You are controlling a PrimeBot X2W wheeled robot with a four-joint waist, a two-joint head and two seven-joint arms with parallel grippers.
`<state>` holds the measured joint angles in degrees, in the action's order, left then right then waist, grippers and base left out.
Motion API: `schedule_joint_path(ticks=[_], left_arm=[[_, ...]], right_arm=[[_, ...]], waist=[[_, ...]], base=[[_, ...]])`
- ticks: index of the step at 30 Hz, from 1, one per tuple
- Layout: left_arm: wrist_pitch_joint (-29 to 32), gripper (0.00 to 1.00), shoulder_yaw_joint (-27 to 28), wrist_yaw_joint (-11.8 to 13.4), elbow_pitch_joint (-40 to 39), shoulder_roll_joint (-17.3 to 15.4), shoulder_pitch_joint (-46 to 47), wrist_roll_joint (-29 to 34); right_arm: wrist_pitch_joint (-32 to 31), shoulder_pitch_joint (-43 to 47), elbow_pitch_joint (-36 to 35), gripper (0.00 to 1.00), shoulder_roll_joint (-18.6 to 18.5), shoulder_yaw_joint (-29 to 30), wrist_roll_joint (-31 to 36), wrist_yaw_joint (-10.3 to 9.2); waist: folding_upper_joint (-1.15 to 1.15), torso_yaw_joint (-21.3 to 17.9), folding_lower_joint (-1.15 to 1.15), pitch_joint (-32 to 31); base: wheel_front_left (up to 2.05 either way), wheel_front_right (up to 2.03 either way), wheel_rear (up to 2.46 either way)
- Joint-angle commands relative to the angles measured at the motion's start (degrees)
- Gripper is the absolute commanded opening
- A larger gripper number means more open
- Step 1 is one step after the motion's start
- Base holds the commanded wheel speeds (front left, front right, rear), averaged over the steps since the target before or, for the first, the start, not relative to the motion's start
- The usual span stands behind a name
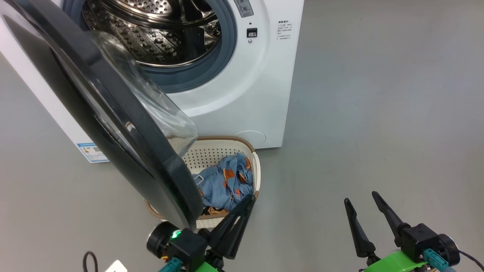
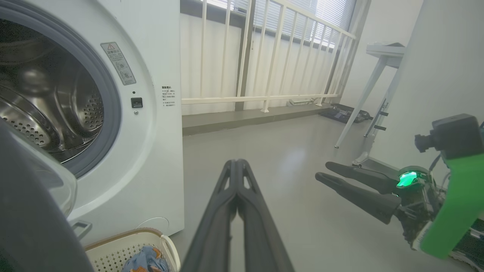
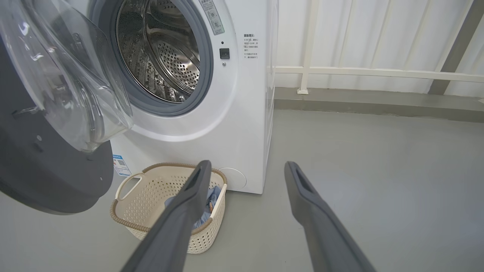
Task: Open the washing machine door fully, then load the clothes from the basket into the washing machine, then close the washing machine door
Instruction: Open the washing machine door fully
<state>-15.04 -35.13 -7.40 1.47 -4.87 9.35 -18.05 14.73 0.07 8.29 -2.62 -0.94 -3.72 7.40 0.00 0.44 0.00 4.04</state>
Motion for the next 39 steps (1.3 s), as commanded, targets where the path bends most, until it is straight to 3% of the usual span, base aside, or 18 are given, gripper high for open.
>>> schedule_joint_path(ticks=[1,25,39], left_arm=[[0.04,0.0,2.67,-0.09,-0.16,-0.09,1.39,0.08],[0.04,0.0,9.21,-0.09,8.12,1.37,6.7,0.96],[0.04,0.0,11.57,-0.09,8.2,1.82,6.31,1.23]], right_arm=[[0.27,-1.4,-1.19,1.0,-0.26,-1.21,-0.55,0.09],[0.27,-2.12,-0.42,1.0,-0.26,-1.08,-2.0,0.09],[0.27,-2.44,0.45,1.0,-0.26,-1.18,-2.69,0.09]], waist=[[0.0,-0.02,0.0,0.16],[0.0,-0.69,0.0,2.45],[0.0,1.09,0.0,2.87]], base=[[0.0,0.0,0.0],[0.0,0.0,0.0],[0.0,0.0,0.0]])
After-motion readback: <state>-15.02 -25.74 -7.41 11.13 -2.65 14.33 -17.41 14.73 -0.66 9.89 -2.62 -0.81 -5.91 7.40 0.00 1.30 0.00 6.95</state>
